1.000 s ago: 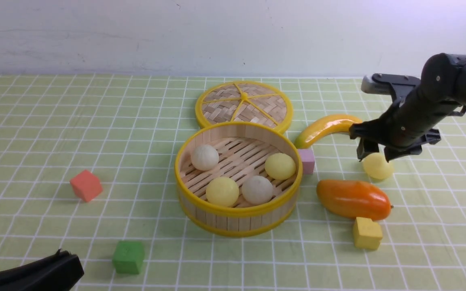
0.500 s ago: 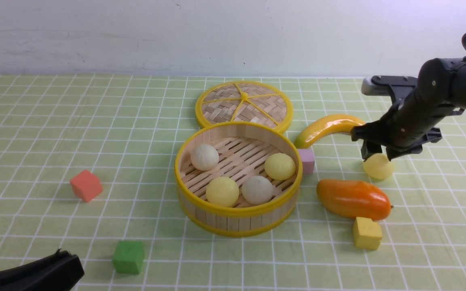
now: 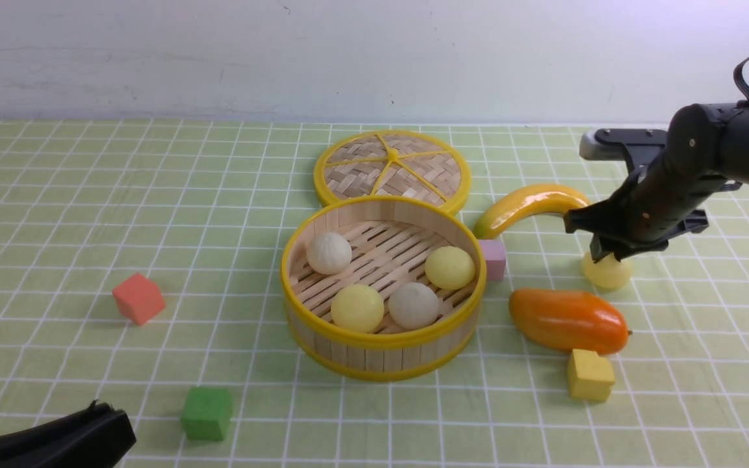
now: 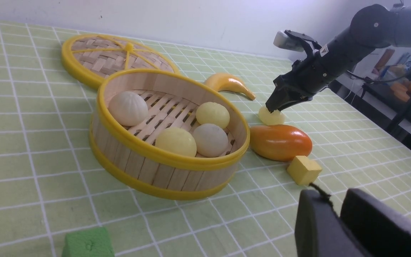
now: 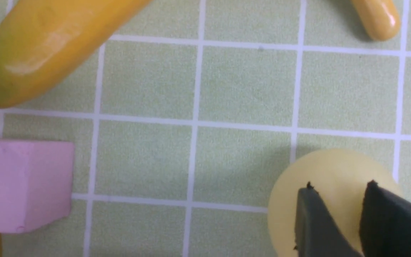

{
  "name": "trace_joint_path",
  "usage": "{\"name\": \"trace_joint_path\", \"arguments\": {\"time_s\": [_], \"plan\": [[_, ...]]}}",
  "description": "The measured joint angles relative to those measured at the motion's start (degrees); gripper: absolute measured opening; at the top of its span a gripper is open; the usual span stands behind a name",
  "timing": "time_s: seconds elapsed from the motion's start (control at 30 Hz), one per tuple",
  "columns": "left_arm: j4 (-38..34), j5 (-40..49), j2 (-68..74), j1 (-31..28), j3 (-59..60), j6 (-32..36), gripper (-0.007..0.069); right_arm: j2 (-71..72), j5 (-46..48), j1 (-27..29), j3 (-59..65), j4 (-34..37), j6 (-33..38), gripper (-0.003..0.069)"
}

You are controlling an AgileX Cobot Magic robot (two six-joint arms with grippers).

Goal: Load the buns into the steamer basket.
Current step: Use the right arm to grab a steamed stuffed bun, then use the right arm to put the steamed stuffed bun into the steamer

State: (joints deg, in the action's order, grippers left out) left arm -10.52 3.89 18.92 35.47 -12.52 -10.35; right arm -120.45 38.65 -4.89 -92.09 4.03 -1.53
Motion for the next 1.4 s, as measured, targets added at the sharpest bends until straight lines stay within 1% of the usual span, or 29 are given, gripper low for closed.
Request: {"name": "trace_joint_path", "arguments": {"time_s": [0.03,0.07,0.17,0.23,0.5,0.8,0.87,0.97,1.0,1.03,1.07,1.1,1.17,1.2,1.3,1.33,1.37,1.4], "plan": [[0.0,0.0,0.0,0.0,0.0,0.0,0.0103,0.0,0.0,0.0,0.0,-0.1,0.1,0.0165],[0.0,0.0,0.0,0.0,0.0,0.0,0.0103,0.0,0.1,0.0,0.0,-0.1,0.9,0.0108],[0.0,0.0,0.0,0.0,0.0,0.0,0.0103,0.0,0.2,0.1,-0.1,-0.1,1.5,0.0015],[0.0,0.0,0.0,0.0,0.0,0.0,0.0103,0.0,0.2,0.1,-0.1,-0.1,1.5,0.0],[0.0,0.1,0.0,0.0,0.0,0.0,0.0103,0.9,1.3,0.2,-0.1,-0.3,3.0,-0.0001],[0.0,0.1,0.0,0.0,0.0,0.0,0.0103,7.8,4.0,0.2,-0.1,0.1,5.0,-0.0001],[0.0,0.2,0.0,0.0,0.0,0.0,0.0103,9.5,4.3,-0.3,-0.1,1.1,6.9,-0.0001],[0.0,0.2,0.0,0.0,0.0,0.0,0.0103,12.6,4.4,-2.9,-0.1,7.1,12.1,0.0001],[0.0,0.2,0.0,0.0,0.0,0.0,0.0103,12.8,4.4,-3.3,-0.1,7.5,12.8,0.0001],[0.0,0.2,0.0,0.0,0.0,0.0,0.0103,13.6,4.2,-5.2,-0.1,11.5,15.5,0.0002],[0.0,0.2,0.0,0.0,0.0,0.0,0.0103,13.7,4.2,-5.8,-0.1,11.9,16.2,0.0003],[0.0,0.2,0.0,0.0,0.0,0.0,0.0103,13.8,3.3,-7.5,-0.1,14.8,18.3,0.0002],[0.0,0.2,0.0,0.0,0.0,0.0,0.0103,13.6,1.8,-10.3,-0.1,17.7,21.3,0.0004],[0.0,0.2,0.0,0.0,0.0,0.0,0.0103,13.2,0.2,-12.5,-0.1,19.1,22.6,0.0005],[0.0,0.2,0.0,0.0,0.0,0.0,0.0103,11.7,-4.9,-16.6,-0.1,20.5,24.7,0.0005],[0.0,0.2,0.0,0.0,0.0,0.0,0.0103,11.6,-4.9,-16.9,-0.1,20.6,24.8,0.0005],[0.0,0.2,0.0,0.0,0.0,0.0,0.0103,9.8,-8.7,-19.1,-0.1,20.7,25.6,0.0005],[0.0,0.2,0.0,0.0,0.0,0.0,0.0103,9.0,-10.0,-19.6,-0.1,20.8,25.9,0.0005]]}}
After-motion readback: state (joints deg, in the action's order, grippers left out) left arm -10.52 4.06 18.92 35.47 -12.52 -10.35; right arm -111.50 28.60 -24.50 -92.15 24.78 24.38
